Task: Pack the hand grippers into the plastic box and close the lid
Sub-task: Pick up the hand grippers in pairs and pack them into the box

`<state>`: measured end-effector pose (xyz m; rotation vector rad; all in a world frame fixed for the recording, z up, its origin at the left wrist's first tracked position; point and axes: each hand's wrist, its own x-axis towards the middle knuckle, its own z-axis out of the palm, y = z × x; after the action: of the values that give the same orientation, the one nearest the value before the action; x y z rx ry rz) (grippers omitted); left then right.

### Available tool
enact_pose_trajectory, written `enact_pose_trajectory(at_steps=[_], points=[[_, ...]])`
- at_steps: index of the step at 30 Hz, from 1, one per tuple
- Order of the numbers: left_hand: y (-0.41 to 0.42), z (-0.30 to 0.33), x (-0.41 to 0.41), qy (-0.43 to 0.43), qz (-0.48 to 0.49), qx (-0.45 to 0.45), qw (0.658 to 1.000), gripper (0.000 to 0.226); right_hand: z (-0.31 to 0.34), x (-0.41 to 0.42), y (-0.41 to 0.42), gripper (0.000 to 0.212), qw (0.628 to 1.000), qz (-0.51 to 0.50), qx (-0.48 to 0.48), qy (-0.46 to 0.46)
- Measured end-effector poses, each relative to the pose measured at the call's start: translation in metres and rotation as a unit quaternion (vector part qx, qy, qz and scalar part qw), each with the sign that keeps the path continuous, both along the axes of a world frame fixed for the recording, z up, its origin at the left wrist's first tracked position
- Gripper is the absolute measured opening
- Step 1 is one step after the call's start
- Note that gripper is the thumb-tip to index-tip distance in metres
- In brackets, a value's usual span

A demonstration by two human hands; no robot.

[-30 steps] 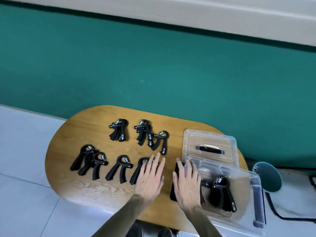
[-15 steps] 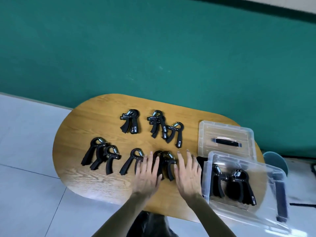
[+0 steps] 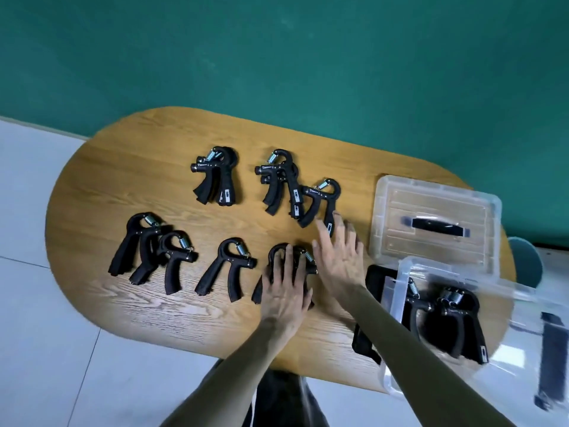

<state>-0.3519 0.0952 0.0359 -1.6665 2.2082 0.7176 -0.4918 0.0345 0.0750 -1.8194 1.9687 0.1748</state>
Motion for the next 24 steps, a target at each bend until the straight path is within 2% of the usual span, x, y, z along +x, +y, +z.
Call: enact_pose_trajectory(at_steps=[10,16,20,24], points=[[0.008,-0.031,-0.022,0.027,0.060,-0.001,0.998,0.112,-0.055,-0.001,-0.049,0.062,0.998,-0.042,-0.003,-0.039],[0.007,-0.028,-0.024,0.067,0.088,-0.010,0.994,0.092,-0.080,0.010,-0.074,0.070,0.997,-0.060,-0.010,-0.040],[0.004,-0.027,-0.016,0.075,0.064,-0.019,0.995,0.094,-0.084,0.017,-0.073,0.066,0.994,-0.091,0.005,-0.056],[0.003,-0.028,-0.013,0.075,0.058,-0.019,0.995,0.097,-0.085,0.014,-0.069,0.059,0.995,-0.075,-0.002,-0.061]])
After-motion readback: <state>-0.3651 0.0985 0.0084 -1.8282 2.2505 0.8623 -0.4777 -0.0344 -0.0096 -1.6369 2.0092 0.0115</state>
